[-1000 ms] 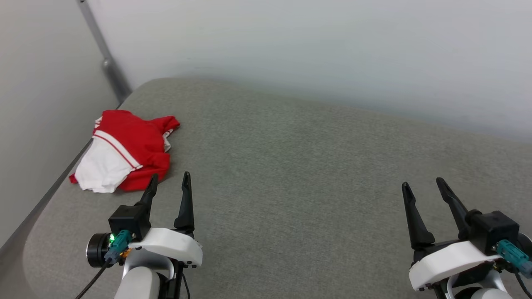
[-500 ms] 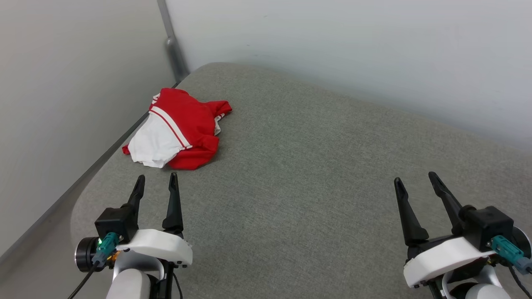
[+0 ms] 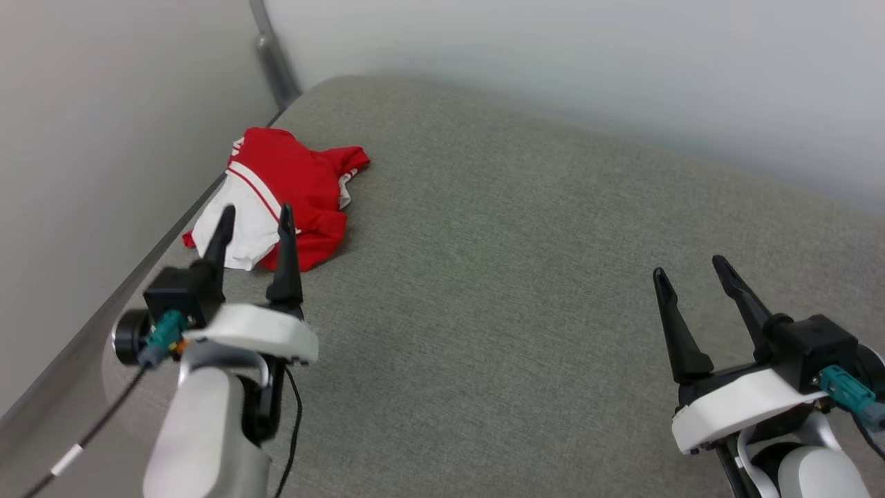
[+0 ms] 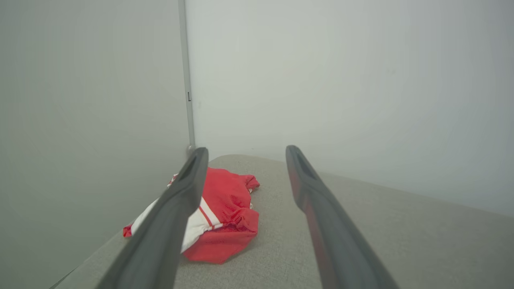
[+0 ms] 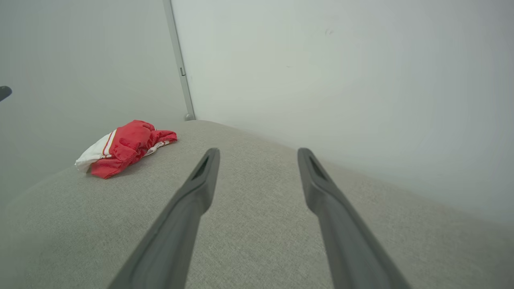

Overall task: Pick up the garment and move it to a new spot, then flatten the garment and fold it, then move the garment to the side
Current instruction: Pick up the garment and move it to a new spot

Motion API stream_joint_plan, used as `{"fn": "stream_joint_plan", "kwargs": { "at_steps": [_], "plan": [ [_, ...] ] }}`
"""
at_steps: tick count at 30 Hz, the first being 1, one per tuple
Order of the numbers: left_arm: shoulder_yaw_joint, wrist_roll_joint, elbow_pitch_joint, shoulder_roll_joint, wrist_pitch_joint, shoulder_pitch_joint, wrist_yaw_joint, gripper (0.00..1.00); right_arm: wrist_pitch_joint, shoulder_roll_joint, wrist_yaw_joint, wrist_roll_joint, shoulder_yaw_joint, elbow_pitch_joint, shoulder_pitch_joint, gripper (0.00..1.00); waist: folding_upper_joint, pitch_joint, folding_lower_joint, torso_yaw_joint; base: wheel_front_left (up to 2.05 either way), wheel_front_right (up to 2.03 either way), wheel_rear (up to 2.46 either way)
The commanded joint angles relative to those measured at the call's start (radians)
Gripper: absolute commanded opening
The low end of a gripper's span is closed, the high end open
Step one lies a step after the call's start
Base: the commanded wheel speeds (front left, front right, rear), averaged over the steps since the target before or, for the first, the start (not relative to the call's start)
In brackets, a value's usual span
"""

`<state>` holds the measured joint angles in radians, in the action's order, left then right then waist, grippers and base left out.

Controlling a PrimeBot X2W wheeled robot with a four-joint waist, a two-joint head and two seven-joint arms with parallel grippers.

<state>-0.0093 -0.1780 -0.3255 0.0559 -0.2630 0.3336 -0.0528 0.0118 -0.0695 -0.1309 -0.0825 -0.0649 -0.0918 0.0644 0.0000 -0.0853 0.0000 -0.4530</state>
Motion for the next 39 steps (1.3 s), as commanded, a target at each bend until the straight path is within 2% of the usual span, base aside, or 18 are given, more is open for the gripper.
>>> {"fn": "stream_joint_plan", "kwargs": {
  "at_steps": [1,6,10,17,23,27,29,34,35,36,39],
  "plan": [
    [0.01,0.0,-0.005,0.012,-0.003,0.05,-0.002,1.0,0.004,-0.013,0.0,0.003,-0.001,-0.012,0.021,1.0,0.0,-0.04,0.0,0.033,0.0,0.0,0.0],
    [0.052,-0.015,-0.04,0.078,0.026,0.23,-0.003,1.0,0.02,-0.037,0.0,0.001,-0.012,-0.034,0.069,1.0,0.0,-0.124,0.0,0.107,0.0,0.0,0.0],
    [0.087,-0.041,-0.068,0.159,0.134,0.366,-0.016,1.0,0.017,-0.051,0.0,-0.004,-0.014,-0.049,0.104,1.0,0.0,-0.197,0.0,0.168,0.0,0.0,0.0],
    [0.105,-0.124,-0.18,0.329,0.502,0.518,-0.061,1.0,-0.002,-0.063,0.0,-0.018,-0.018,-0.047,0.163,1.0,0.0,-0.313,0.0,0.26,0.0,0.0,0.0],
    [0.128,-0.233,-0.29,0.448,0.84,0.516,-0.074,1.0,-0.029,-0.06,0.0,-0.028,-0.03,-0.022,0.214,1.0,0.0,-0.39,0.0,0.315,0.0,0.0,0.0],
    [0.158,-0.286,-0.356,0.496,1.01,0.468,-0.067,1.0,-0.048,-0.062,0.0,-0.031,-0.042,-0.004,0.241,1.0,0.0,-0.423,0.0,0.341,0.0,0.0,0.0],
    [0.17,-0.304,-0.375,0.503,1.072,0.442,-0.052,1.0,-0.054,-0.064,0.0,-0.032,-0.045,0.005,0.25,1.0,0.0,-0.435,0.0,0.349,0.0,0.0,0.0],
    [0.195,-0.339,-0.398,0.475,1.117,0.375,-0.01,1.0,-0.061,-0.069,0.0,-0.038,-0.045,0.016,0.261,1.0,0.0,-0.451,0.0,0.357,0.0,0.0,0.0],
    [0.204,-0.347,-0.397,0.468,1.107,0.37,0.0,0.42,-0.06,-0.069,0.0,-0.038,-0.045,0.017,0.264,1.0,0.0,-0.451,0.0,0.357,0.0,0.0,0.0],
    [0.208,-0.354,-0.397,0.458,1.107,0.367,0.003,0.02,-0.059,-0.07,0.0,-0.038,-0.044,0.018,0.267,1.0,0.0,-0.45,0.0,0.356,0.0,0.0,0.0],
    [0.212,-0.348,-0.377,0.451,1.063,0.364,0.014,0.0,-0.053,-0.073,0.0,-0.034,-0.037,0.019,0.268,1.0,0.0,-0.437,0.0,0.349,0.0,0.0,0.0]
  ]
}}
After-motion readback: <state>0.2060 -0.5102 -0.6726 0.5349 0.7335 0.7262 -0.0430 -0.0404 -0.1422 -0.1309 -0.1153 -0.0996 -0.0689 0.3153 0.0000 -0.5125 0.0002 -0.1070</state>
